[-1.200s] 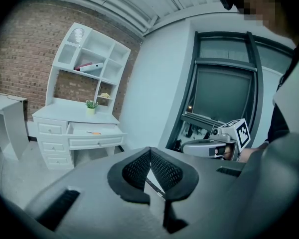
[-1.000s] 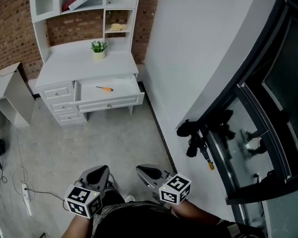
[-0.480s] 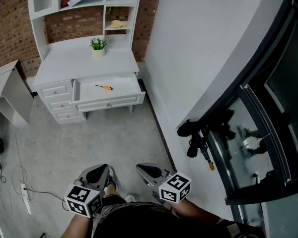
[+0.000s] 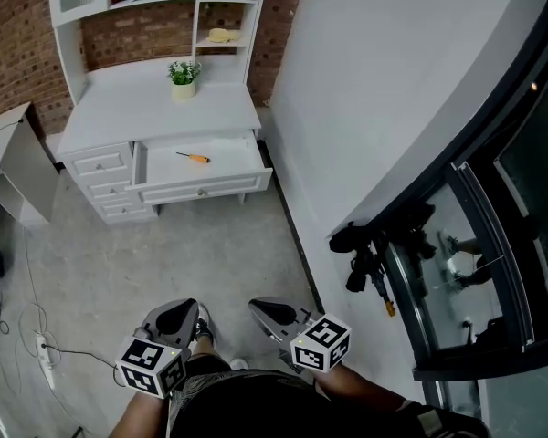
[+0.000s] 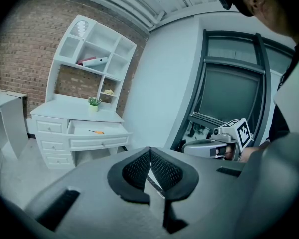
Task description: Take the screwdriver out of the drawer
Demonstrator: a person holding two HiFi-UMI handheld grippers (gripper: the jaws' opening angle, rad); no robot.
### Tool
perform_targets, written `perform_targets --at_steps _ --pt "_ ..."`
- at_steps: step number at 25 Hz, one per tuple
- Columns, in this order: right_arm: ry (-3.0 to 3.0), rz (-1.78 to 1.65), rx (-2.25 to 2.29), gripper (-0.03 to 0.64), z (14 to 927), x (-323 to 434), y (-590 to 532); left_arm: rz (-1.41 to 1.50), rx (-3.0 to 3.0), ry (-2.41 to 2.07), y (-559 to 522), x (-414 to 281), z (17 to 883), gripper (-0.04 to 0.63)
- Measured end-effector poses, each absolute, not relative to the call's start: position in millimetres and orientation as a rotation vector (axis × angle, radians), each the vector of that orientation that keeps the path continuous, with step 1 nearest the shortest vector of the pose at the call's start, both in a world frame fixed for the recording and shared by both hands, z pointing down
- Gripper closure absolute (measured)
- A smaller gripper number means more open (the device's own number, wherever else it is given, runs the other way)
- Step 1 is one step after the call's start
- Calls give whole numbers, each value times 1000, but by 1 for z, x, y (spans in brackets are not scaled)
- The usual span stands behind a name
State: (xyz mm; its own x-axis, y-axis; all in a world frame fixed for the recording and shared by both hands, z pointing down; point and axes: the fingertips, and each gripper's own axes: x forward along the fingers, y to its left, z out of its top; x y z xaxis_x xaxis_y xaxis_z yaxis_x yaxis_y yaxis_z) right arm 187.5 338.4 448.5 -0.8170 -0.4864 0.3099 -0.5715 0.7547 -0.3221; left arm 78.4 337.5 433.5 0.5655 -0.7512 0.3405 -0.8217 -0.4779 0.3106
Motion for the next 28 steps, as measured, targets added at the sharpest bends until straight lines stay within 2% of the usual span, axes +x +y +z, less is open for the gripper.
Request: perform_targets --at_steps 14,28 --pt "-2721 588 871 611 440 167 249 218 2382 -1241 244 57 425 578" --pt "-2656 468 948 611 433 142 161 240 2409 -1228 161 2 420 580"
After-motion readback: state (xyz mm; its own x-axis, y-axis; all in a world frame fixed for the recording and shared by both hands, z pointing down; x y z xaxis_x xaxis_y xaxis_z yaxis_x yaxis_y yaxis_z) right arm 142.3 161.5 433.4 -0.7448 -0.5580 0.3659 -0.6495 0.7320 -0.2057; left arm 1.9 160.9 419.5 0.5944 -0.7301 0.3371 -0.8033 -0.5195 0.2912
